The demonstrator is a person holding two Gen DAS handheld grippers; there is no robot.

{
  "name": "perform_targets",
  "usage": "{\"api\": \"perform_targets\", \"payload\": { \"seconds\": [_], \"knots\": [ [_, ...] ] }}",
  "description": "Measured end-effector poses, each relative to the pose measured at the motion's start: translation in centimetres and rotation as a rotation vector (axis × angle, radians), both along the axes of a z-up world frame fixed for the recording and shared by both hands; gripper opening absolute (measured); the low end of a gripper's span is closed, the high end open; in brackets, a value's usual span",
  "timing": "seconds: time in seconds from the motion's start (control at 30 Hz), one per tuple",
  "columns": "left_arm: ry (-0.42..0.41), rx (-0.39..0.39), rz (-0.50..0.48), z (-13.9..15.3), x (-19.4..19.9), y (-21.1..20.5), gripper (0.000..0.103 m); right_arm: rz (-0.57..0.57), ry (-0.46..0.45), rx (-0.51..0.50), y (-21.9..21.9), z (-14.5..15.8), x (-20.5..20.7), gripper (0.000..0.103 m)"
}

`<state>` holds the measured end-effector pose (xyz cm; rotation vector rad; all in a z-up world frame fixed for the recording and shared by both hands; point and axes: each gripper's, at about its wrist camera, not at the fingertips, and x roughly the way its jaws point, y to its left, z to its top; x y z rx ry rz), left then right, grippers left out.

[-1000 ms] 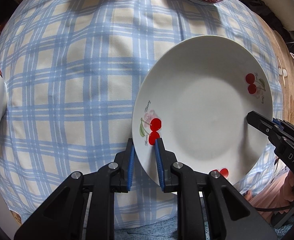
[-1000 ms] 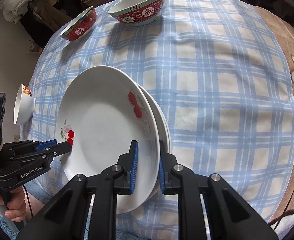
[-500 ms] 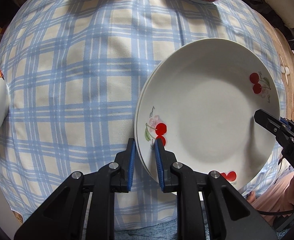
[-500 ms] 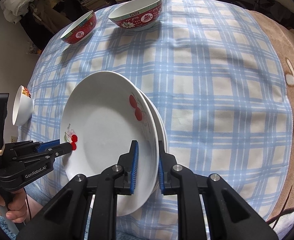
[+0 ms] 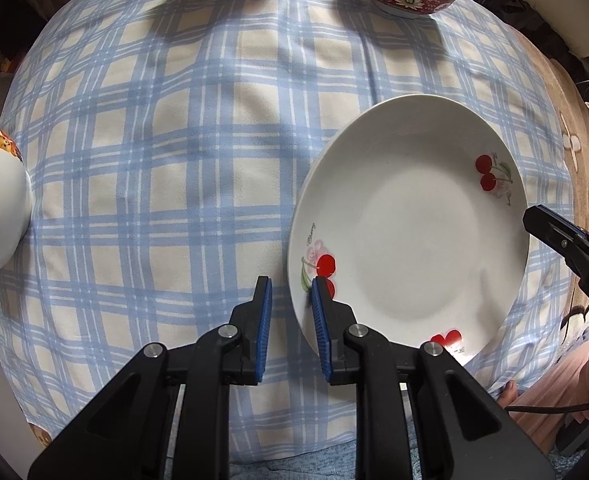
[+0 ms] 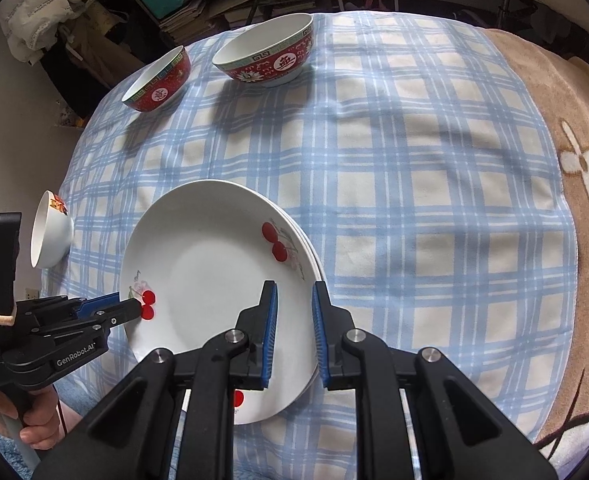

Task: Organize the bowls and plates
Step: 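Carry both held cherry plates and lower them onto the other plates, then open both tools to release the plates and lift away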

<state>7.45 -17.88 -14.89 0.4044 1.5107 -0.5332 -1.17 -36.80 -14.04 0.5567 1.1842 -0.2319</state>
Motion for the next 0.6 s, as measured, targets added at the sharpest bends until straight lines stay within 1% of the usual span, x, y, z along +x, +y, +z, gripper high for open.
{"api": "perform_targets", "payload": {
  "seconds": [0.2,0.33,0.4,0.43,0.47,0.5,0.53,0.57,0.6],
  "knots": [
    [-0.003,-0.018,0.012,0.4,0.3,0.6,0.022,-0.023,-0.001,0.004,-0.2,-0.1,-0.2,0.019],
    [-0.037,-0.012,0.013,1.1,0.4,1.2,0.031,-0.017,-0.005,-0.01,0.0,0.3,-0.2,0.019],
    [-0.024,-0.039,0.03,1.7,0.5,1.7,0.032,-0.016,-0.002,-0.019,0.1,0.4,-0.1,0.02],
    [-0.016,-0.052,0.037,1.8,0.6,2.0,0.033,-0.016,-0.004,-0.019,0.2,0.4,-0.1,0.023],
    [-0.016,-0.058,0.043,2.1,0.8,2.3,0.04,-0.016,-0.008,-0.019,0.2,0.4,-0.2,0.026],
    [-0.024,-0.062,0.048,2.3,0.9,2.6,0.046,-0.015,-0.014,-0.022,0.2,0.5,-0.2,0.035],
    [-0.036,-0.067,0.05,2.6,1.0,2.9,0.059,-0.014,-0.021,-0.027,0.2,0.7,-0.2,0.044],
    [-0.05,-0.077,0.045,3.0,1.0,3.2,0.067,-0.011,-0.034,-0.034,0.3,1.0,-0.1,0.048],
    [-0.061,-0.084,0.038,3.5,1.2,3.5,0.069,-0.007,-0.046,-0.045,0.4,1.3,0.0,0.053]
  ]
}}
